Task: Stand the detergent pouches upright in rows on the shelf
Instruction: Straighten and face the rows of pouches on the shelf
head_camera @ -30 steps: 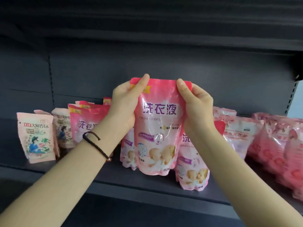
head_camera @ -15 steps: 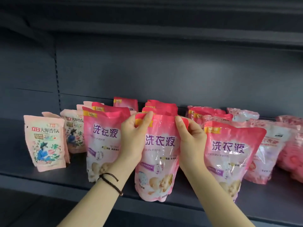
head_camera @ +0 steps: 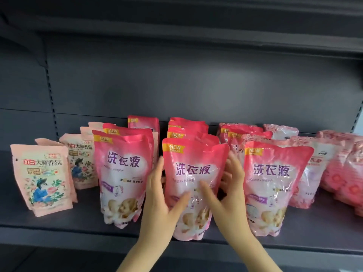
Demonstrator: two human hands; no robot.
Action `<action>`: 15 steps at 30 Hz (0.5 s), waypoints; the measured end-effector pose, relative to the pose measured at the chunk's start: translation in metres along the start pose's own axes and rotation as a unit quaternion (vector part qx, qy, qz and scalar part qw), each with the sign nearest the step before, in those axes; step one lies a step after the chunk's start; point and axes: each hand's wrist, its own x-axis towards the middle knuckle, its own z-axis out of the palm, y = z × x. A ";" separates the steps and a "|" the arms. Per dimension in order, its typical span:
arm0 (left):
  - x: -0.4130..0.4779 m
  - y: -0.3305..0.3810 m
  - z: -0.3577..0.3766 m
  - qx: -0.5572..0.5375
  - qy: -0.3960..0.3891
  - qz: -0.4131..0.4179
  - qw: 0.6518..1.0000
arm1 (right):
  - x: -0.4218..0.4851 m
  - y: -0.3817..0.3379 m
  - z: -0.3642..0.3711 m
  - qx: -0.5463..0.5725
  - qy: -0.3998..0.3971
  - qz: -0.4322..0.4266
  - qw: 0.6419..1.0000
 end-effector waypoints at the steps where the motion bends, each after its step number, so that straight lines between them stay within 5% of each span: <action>1: -0.010 -0.005 -0.004 0.033 -0.022 0.001 0.999 | -0.012 0.004 -0.003 -0.037 -0.021 0.005 0.999; 7: -0.044 -0.019 -0.010 0.089 -0.140 -0.036 0.985 | -0.063 0.015 -0.005 -0.161 -0.143 0.059 0.975; 15: -0.033 -0.029 0.003 0.104 -0.145 -0.043 0.983 | -0.054 0.020 0.007 -0.199 -0.124 0.085 0.968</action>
